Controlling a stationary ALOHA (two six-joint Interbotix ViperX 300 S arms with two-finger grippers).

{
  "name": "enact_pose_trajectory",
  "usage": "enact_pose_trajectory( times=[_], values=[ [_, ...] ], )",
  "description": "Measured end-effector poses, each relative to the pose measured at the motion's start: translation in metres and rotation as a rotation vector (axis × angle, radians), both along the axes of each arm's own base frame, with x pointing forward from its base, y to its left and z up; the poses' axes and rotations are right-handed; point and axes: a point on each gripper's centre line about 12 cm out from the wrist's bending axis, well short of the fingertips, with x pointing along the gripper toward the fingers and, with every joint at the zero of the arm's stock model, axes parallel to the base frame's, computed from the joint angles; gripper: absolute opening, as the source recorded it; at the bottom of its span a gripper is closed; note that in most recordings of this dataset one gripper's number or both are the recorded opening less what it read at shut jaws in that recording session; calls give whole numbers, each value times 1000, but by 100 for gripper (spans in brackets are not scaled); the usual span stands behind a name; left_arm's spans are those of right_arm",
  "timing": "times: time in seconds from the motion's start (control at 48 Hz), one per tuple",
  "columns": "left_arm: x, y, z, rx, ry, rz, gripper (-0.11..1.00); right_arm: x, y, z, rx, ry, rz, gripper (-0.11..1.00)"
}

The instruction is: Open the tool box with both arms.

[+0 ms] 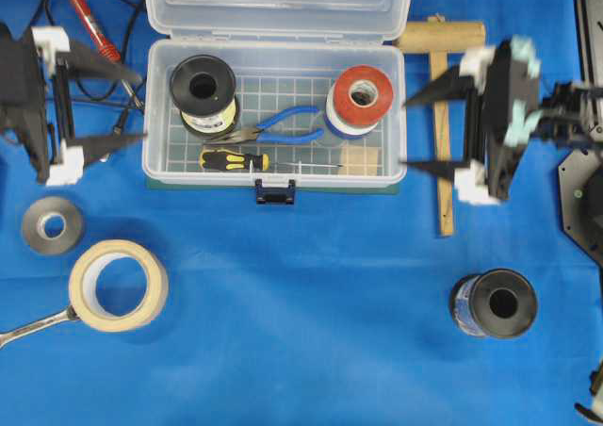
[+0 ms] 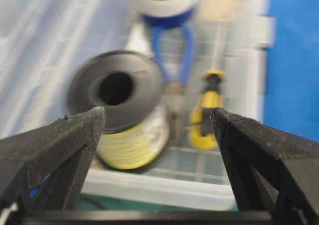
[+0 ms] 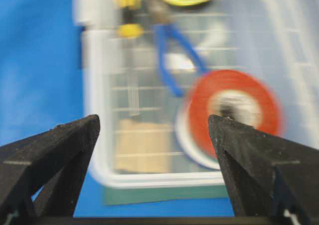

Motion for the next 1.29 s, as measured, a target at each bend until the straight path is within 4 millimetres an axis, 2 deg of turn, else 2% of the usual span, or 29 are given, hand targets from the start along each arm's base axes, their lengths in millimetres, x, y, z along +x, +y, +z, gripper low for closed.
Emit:
enact_pose_trajectory(
  times=[0.083,0.271,0.583,0.728,0.853,1.02,1.29],
  values=[
    [2,-12,-1,-1,6,-52,90,2,10,-4,3,17,36,86],
    [-4,-25,0,-14,15,-103,90,-5,11,-1,3,29,41,86],
    [-41,-35,22,-22,-54,-136,89,-52,15,23,-1,-45,44,86],
    [-58,-38,22,-25,-54,-148,89,-75,16,21,1,-54,43,86],
    [-69,-39,18,-32,-67,-146,89,-85,17,14,14,-58,36,86],
    [-75,-39,13,-37,-76,-143,88,-92,18,0,44,-36,21,86],
    [-76,-39,9,-38,-68,-144,88,-92,18,0,44,-34,21,86]
  ],
)
